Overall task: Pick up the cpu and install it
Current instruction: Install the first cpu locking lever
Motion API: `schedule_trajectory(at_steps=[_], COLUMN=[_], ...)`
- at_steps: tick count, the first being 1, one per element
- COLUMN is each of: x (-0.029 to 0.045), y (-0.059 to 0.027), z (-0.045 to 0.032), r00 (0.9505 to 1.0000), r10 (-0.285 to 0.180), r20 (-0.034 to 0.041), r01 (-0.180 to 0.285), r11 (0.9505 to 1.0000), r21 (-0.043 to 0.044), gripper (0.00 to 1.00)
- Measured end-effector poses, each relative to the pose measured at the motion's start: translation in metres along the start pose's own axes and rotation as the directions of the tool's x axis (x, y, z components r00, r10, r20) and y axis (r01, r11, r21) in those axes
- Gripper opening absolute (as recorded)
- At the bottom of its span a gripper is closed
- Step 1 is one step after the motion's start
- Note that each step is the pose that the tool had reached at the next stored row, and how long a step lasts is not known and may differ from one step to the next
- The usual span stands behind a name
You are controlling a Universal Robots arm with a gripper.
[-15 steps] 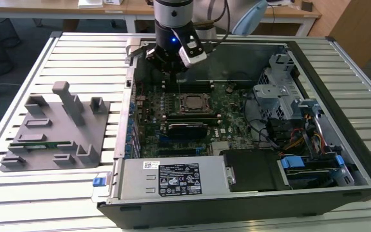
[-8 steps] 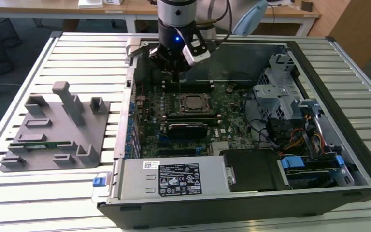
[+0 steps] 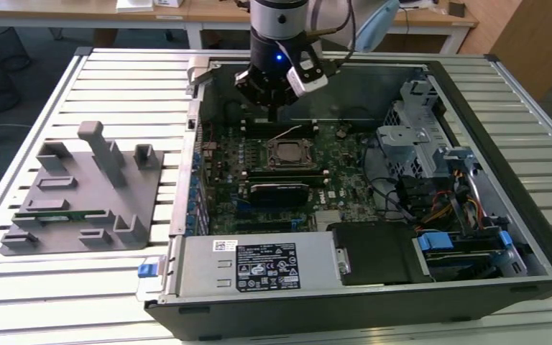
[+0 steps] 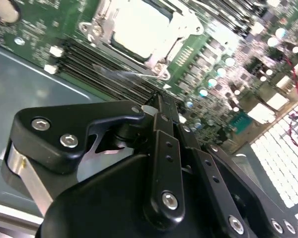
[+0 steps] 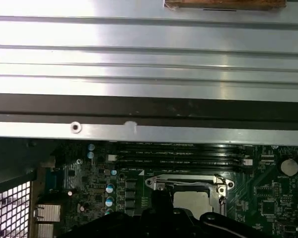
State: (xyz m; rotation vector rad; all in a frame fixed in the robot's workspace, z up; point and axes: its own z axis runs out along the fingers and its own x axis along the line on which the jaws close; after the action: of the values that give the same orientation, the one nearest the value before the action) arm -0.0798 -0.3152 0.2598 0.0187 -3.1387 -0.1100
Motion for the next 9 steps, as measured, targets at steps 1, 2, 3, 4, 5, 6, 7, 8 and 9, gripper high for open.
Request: schedule_trajectory(at_steps=[1,2,3,4,5,6,7,8,9], x=[-0.004,-0.0073,-0.01,-0.0112,-0.0116,-0.0118,-0.0118,-0.0118,-0.0118], y=[0.0,-0.0001,-0.0001,-0.0002,-0.0003,-0.0004,-0.0009,-0.0014,-0.0015], z=[0.0002,0.0004,0.0005,0.0006,0.0008,0.0011,0.0016,0.0026,0.0031], r00=[1.0,1.0,1.0,1.0,1.0,1.0,1.0,1.0,1.0], r10=[0.0,0.0,-0.001,-0.001,-0.001,-0.001,-0.001,-0.001,-0.001], r20=[-0.0004,-0.0009,-0.0015,-0.0017,-0.0018,-0.0015,-0.0015,-0.0011,-0.0012], r01=[0.0,0.0,0.001,0.001,0.001,0.001,0.001,0.001,0.001], r11=[1.0,1.0,1.0,1.0,0.9999,0.9996,0.9993,0.9992,0.9992], r21=[-0.0001,0.0,-0.0006,-0.0037,-0.0144,-0.0292,-0.0377,-0.0403,-0.0403], gripper=[0.11,0.11,0.11,0.11,0.11,0.11,0.11,0.11,0.11])
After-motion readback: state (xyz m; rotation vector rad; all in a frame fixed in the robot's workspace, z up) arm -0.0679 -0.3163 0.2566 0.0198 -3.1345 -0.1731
